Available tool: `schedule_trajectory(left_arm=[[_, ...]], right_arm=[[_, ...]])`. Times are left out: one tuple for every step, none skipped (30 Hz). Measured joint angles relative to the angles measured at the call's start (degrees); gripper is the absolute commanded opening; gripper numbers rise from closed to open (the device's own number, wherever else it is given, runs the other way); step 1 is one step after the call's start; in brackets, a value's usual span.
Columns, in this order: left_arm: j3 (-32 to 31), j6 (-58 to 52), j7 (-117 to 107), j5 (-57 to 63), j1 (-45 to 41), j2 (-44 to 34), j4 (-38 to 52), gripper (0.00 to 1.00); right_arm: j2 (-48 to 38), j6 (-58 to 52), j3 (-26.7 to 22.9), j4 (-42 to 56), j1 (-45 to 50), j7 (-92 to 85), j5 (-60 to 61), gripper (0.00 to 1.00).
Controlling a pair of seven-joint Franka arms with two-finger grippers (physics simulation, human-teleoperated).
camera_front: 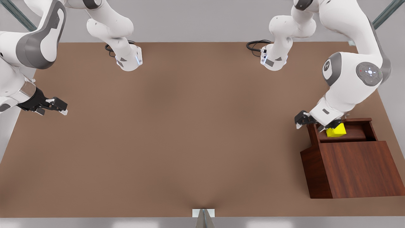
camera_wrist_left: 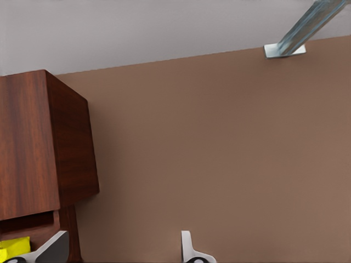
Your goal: Open the drawer with left arm, place the square in the middle with right arm, and place the square in the drawer with left arm
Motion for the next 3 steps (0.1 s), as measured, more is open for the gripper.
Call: schedule_trajectory(left_arm=[[-2.74, 1.19, -0.28, 1.13, 2.18, -1.48, -1.94, 1.00], [-2.96, 1.34, -0.65, 2.00, 2.29, -2.78, -3.54, 1.00], [-2.97, 2.23, -0.68, 2.67, 2.40, -3.55, -4.84, 1.00]], right_arm=[[-0.05, 0.00, 0.00, 0.00, 0.00, 0.00, 0.05, 1.00], [-0.05, 0.00, -0.03, 0.00, 0.04, 0.00, 0.00, 1.00], [-0.01, 0.00, -0.04, 0.00, 0.05, 0.03, 0.08, 1.00]])
